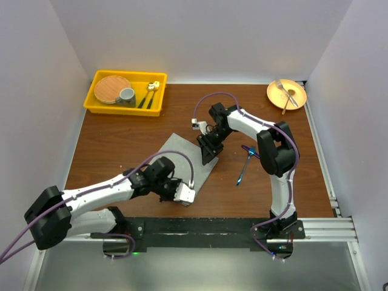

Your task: Fold the napkin into a case and place the utensils inside

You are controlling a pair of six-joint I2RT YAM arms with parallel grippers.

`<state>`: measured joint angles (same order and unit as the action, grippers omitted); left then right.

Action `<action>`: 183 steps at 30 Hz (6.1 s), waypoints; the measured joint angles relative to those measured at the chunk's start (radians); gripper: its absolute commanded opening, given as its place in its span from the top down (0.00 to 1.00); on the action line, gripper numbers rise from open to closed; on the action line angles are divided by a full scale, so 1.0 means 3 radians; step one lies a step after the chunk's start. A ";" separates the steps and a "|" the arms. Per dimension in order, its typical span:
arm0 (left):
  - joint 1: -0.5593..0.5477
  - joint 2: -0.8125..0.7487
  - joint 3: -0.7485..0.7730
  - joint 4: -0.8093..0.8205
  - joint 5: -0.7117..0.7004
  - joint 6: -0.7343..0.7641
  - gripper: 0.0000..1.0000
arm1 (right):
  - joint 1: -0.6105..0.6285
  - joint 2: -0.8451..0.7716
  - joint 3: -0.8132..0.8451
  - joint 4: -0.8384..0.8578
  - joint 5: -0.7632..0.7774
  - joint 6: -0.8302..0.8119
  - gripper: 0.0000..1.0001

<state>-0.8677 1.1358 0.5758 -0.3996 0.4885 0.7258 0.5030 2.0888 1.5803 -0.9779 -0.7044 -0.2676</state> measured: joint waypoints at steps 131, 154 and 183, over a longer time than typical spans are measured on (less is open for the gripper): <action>0.2247 0.1513 0.1503 0.0740 0.0056 -0.0642 0.65 | -0.0395 0.0390 -0.0125 0.0261 -0.0259 0.0233 0.82; 0.1951 0.2174 0.1958 0.0207 0.0680 -0.0552 0.63 | -0.0365 -0.0056 -0.0518 0.0512 -0.0326 0.0632 0.66; 0.1821 0.2825 0.2295 0.0389 0.0664 -0.0724 0.73 | -0.0365 -0.0415 -0.0707 0.0604 -0.0488 0.0746 0.66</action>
<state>-0.3214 1.9835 1.2644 -0.2829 0.6876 0.5087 0.3935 1.9644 1.3682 -0.7967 -0.8509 -0.0437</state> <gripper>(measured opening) 0.322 0.335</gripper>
